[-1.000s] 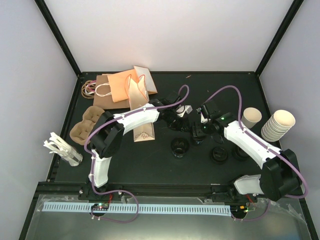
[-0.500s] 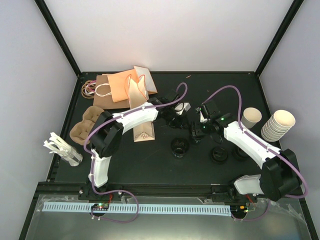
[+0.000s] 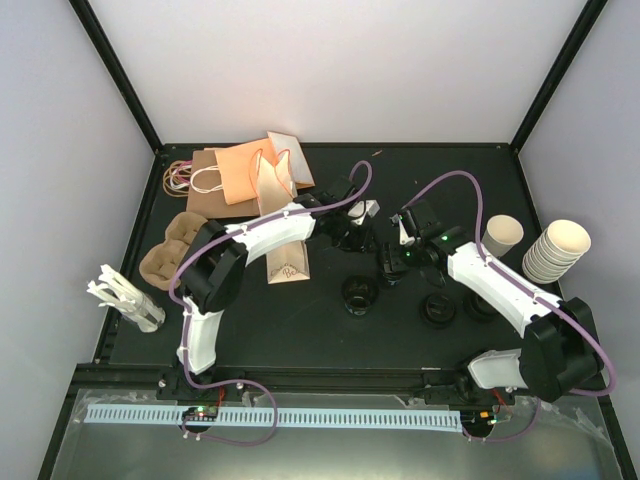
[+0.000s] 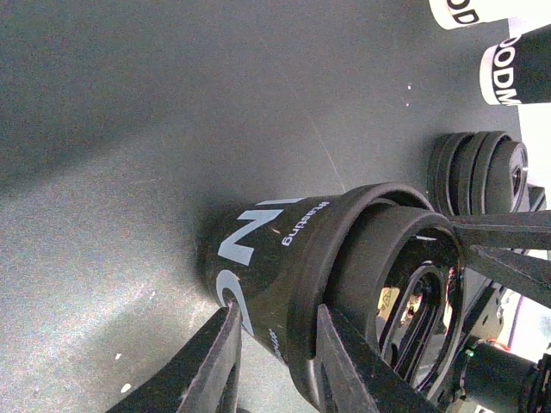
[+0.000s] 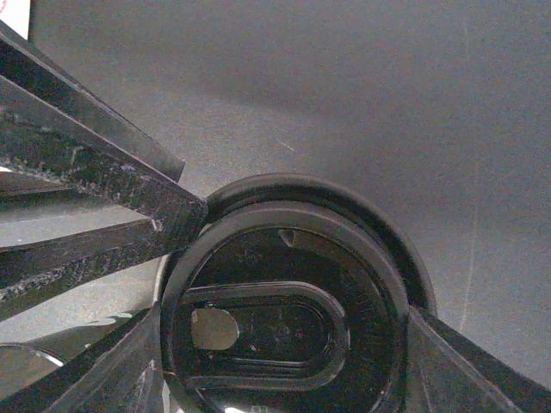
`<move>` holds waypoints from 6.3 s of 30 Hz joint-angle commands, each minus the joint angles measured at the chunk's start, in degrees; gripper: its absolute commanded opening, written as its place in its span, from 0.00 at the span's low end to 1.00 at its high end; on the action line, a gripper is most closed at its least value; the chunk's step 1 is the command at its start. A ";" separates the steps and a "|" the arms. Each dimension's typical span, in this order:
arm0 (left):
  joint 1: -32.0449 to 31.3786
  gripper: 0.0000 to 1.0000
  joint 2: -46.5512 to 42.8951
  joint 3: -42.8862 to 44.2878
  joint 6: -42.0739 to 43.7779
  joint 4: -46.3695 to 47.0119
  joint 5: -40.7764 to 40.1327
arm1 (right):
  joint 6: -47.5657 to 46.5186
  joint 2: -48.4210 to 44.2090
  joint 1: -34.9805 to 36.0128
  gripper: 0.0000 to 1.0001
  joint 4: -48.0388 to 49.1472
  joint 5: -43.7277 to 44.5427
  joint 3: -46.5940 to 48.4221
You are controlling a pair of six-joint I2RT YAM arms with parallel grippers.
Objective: Pack the takeout coffee
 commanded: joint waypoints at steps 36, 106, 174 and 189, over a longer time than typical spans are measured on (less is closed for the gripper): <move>-0.37 0.25 -0.74 -3.14 -0.13 3.31 -0.58 | 2.51 4.57 3.17 0.59 -7.02 -3.17 -1.60; -3.40 0.41 -54.91 -9.13 4.41 -11.35 -10.46 | 0.49 5.05 3.09 0.71 -4.78 3.17 9.83; 16.95 0.84 -48.04 7.31 5.04 -38.48 -35.63 | 3.94 -12.99 3.17 1.00 -1.87 5.87 12.44; 17.11 0.76 -32.93 6.26 3.39 -32.43 -40.55 | 2.90 -17.88 3.18 1.00 -1.30 7.14 11.38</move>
